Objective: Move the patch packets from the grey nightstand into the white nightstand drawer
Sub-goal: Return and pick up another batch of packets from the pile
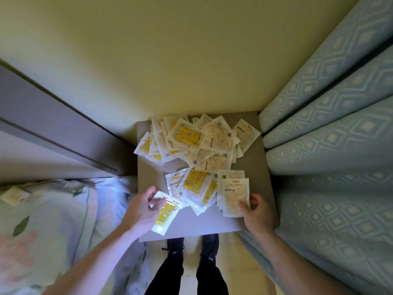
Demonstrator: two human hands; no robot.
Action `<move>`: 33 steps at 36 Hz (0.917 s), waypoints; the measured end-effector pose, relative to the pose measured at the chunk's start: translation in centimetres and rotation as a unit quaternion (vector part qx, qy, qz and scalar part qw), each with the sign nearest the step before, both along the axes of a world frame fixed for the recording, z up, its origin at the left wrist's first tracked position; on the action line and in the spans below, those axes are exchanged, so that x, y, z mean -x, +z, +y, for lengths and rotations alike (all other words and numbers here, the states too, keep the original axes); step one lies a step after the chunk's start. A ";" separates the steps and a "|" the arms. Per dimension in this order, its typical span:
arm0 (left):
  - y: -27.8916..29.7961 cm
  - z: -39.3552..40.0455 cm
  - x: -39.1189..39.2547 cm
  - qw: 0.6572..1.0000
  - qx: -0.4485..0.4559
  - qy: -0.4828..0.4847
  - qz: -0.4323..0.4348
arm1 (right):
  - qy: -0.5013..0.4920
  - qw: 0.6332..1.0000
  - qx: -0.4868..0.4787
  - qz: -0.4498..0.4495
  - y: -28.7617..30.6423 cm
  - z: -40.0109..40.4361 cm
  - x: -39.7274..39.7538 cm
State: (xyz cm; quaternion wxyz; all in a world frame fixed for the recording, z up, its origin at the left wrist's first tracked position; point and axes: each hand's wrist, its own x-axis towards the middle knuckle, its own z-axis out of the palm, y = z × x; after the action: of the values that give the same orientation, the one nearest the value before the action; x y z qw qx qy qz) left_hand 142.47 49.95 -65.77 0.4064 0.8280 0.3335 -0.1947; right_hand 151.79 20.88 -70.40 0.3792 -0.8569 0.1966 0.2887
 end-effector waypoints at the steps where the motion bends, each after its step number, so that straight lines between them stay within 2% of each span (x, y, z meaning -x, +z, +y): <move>1: -0.1 -0.7 -0.9 1.000 0.009 -0.002 -0.006 | -0.004 1.000 -0.006 -0.004 0.1 -0.4 0.2; 8: -4.4 -4.8 -6.2 0.999 0.037 0.017 0.006 | -0.003 0.998 -0.055 0.016 1.0 -3.5 1.2; 14: -9.0 -6.1 -6.6 0.996 -0.077 0.025 -0.026 | -0.055 0.995 -0.077 0.030 -0.2 -5.1 2.0; 17: -9.1 -6.9 -6.1 0.993 -0.111 0.028 -0.038 | -0.076 0.992 -0.094 0.032 -0.5 -4.9 2.5; 22: -8.8 -8.0 -4.8 0.986 -0.157 -0.023 -0.045 | -0.113 0.986 -0.116 0.047 -0.5 -4.1 3.5; 25: -9.0 -8.5 -4.7 0.986 -0.156 -0.034 -0.037 | -0.102 0.989 -0.101 0.045 -0.9 -4.0 3.8; 33: -7.9 -9.5 -5.7 0.994 -0.099 0.052 -0.008 | -0.086 0.992 -0.083 0.040 -1.0 -3.8 3.7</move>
State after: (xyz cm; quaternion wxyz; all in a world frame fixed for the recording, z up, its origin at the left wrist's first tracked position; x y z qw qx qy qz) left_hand 148.17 40.47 -73.72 0.3349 0.8473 0.3902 -0.1331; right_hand 148.05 17.06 -71.42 0.4642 -0.7904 0.2595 0.3041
